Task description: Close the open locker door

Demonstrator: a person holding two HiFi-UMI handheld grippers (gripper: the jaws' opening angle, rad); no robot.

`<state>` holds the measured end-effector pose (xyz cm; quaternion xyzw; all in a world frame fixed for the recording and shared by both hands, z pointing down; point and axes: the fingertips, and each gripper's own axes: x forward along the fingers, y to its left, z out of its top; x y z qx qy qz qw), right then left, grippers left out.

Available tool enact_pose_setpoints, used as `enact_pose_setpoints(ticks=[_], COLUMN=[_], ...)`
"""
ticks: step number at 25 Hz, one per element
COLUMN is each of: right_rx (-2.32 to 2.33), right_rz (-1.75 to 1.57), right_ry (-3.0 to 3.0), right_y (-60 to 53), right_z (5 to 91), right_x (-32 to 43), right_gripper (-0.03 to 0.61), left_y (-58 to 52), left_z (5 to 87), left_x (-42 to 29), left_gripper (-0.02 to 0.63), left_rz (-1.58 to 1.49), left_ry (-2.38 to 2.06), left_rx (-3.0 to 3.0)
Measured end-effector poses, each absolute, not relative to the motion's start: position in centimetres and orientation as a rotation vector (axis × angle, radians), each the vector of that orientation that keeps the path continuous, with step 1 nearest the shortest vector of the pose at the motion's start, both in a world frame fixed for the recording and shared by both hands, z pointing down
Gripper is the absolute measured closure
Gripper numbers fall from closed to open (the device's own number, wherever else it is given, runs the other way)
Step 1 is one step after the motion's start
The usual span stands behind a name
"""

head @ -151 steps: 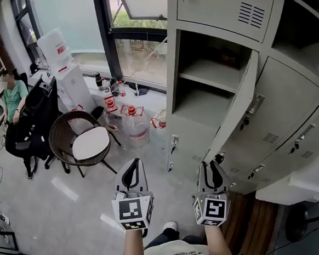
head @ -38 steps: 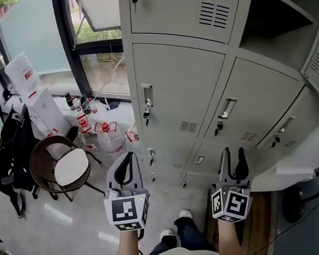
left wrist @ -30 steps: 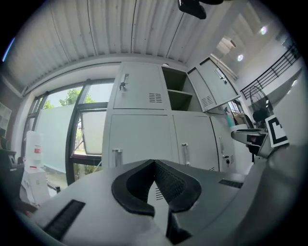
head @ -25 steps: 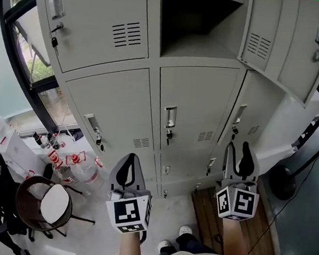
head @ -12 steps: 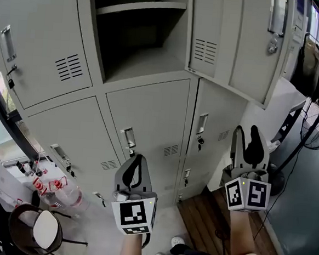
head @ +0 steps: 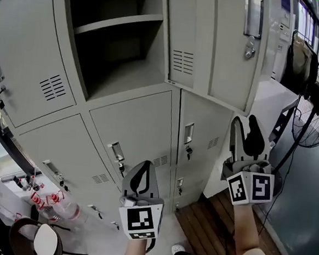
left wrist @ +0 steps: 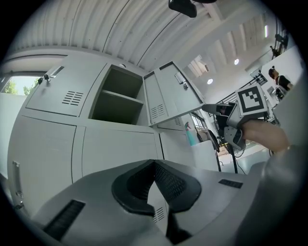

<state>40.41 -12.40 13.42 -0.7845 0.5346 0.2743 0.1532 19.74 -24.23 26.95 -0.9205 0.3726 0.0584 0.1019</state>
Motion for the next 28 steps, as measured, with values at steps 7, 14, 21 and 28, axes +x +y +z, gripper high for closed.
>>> enact_pose_setpoints(ticks=[7, 14, 21, 28], right_rx=[-2.222, -2.183, -2.129, -2.071], right_rz=[0.825, 0.825, 0.884, 0.948], right_ry=[1.574, 1.569, 1.629, 1.74], right_y=[-12.9, -12.4, -11.9, -12.6], right_z=[12.2, 11.9, 11.8, 11.9], right_x=[40.6, 39.3, 35.4, 29.5], right_gripper=[0.408, 0.457, 0.472, 0.485], left_y=[-24.4, -24.1, -23.6, -22.6], left_z=[28.3, 28.6, 29.0, 29.2], left_x=[19.4, 18.2, 15.9, 12.1], left_gripper=[0.609, 0.609, 0.609, 0.609], left_rz=[0.126, 0.12, 0.122, 0.124], left_ry=[1.116, 1.135, 1.179, 1.257], left_rx=[-2.736, -2.739, -2.741, -2.711])
